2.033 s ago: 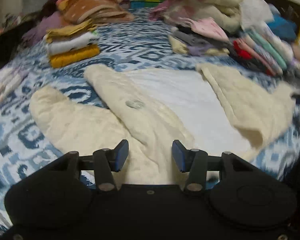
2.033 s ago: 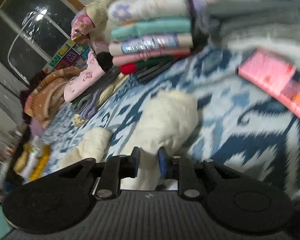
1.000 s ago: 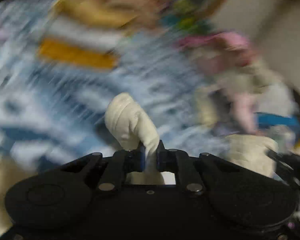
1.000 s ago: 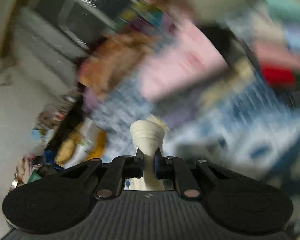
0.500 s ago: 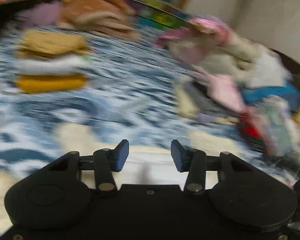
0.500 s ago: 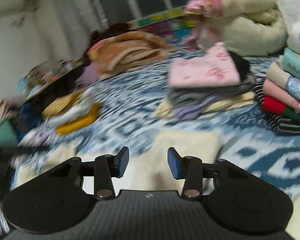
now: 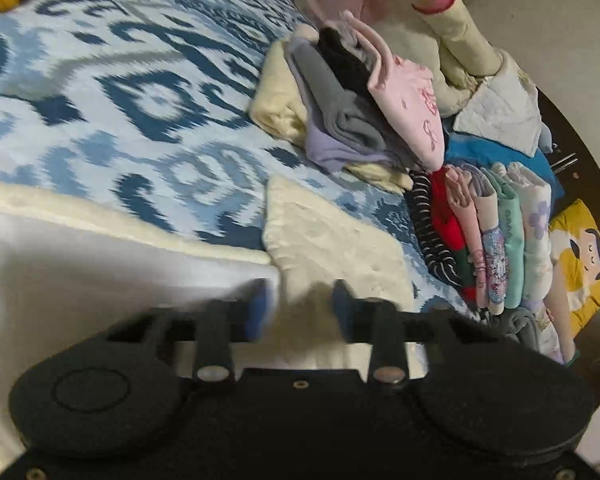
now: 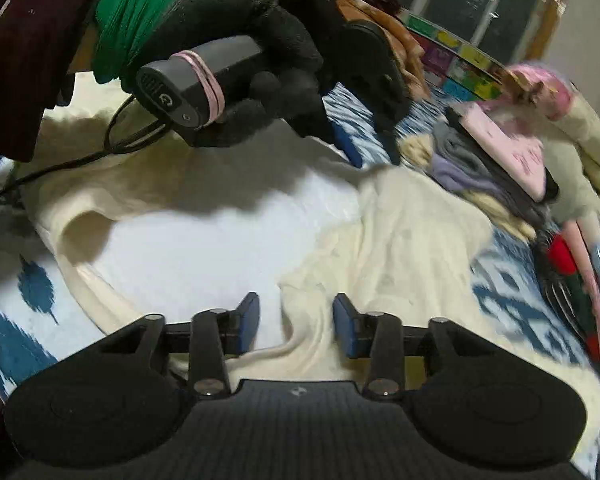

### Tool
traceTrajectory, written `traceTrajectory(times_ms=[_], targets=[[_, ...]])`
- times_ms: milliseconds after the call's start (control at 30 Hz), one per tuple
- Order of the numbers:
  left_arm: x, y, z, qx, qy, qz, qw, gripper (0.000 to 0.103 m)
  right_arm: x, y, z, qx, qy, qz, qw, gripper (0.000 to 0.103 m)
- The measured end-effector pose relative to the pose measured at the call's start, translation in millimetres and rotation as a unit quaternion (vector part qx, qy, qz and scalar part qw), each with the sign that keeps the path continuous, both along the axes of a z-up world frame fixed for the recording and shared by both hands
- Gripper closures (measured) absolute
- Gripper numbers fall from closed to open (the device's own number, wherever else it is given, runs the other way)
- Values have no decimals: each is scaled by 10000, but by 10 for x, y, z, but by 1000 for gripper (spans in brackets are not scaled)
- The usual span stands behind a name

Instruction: Fold clothes

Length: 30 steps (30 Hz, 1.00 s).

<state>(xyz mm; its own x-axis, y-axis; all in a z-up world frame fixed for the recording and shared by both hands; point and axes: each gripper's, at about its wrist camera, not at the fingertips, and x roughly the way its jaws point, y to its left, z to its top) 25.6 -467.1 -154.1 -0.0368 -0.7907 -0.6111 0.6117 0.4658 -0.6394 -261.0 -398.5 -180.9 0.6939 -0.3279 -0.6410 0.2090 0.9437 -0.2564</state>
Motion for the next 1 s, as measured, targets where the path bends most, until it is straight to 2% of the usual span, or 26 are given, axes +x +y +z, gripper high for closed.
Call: traceTrajectory(times_ms=[33, 67, 133, 267, 333, 367, 467, 500, 567, 600, 633, 667, 700, 733, 767, 800, 833, 967, 1000], targets=[[-15, -36, 4, -20, -59, -65, 10000, 91, -26, -53, 15, 137, -12, -79, 9999, 81], [-41, -65, 18, -39, -165, -118, 9998, 99, -52, -107, 29, 272, -25, -153, 9995, 86], [-103, -49, 122, -151, -435, -164, 9988, 100, -107, -206, 45, 518, -93, -185, 9984, 94], [-225, 226, 508, -611, -1003, -58, 9931, 101, -305, -236, 211, 929, -541, -76, 9942, 95], [-279, 423, 662, -651, -1209, 116, 9905, 103, -392, -210, 288, 1180, -684, 45, 9906, 95], [-301, 531, 706, -549, -1291, 245, 9898, 103, -425, -195, 308, 1308, -704, 122, 9888, 95], [-370, 805, 664, -134, -1561, 513, 9863, 103, -397, -62, 153, 1231, -76, 401, 9916, 94], [-359, 839, 552, 110, -1535, 513, 9868, 103, -388, -16, 102, 1191, 118, 484, 9916, 92], [-312, 917, 320, 491, -1337, 571, 9882, 102, -417, 90, 104, 956, 8, 497, 9942, 86], [-281, 962, 213, 614, -1190, 620, 9891, 102, -436, 136, 134, 881, -124, 518, 9947, 70], [-259, 1009, 168, 563, -1059, 653, 9906, 99, -438, 177, 160, 723, -235, 547, 9956, 51], [-239, 1025, 149, 428, -888, 636, 9931, 91, -439, 218, 186, 566, -346, 576, 9961, 45], [-237, 980, 145, 360, -814, 585, 9943, 86, -436, 259, 207, 410, -445, 607, 9963, 43], [-235, 936, 141, 291, -739, 533, 9954, 80, -391, 290, 177, 282, -420, 650, 9966, 47], [-232, 883, 135, 235, -673, 478, 9963, 80, -345, 319, 146, 155, -391, 690, 9967, 51], [-228, 783, 121, 250, -650, 407, 9967, 80, -287, 329, 101, 40, -320, 682, 9971, 65], [-223, 687, 101, 267, -621, 341, 9971, 79, -231, 339, 55, -69, -248, 675, 9974, 72], [-194, 437, -91, 437, -394, 260, 9979, 79, -188, 354, -98, -209, -45, 710, 9972, 72], [-205, 408, -115, 445, -380, 279, 9979, 83, -199, 327, -96, -96, -51, 707, 9974, 78]])
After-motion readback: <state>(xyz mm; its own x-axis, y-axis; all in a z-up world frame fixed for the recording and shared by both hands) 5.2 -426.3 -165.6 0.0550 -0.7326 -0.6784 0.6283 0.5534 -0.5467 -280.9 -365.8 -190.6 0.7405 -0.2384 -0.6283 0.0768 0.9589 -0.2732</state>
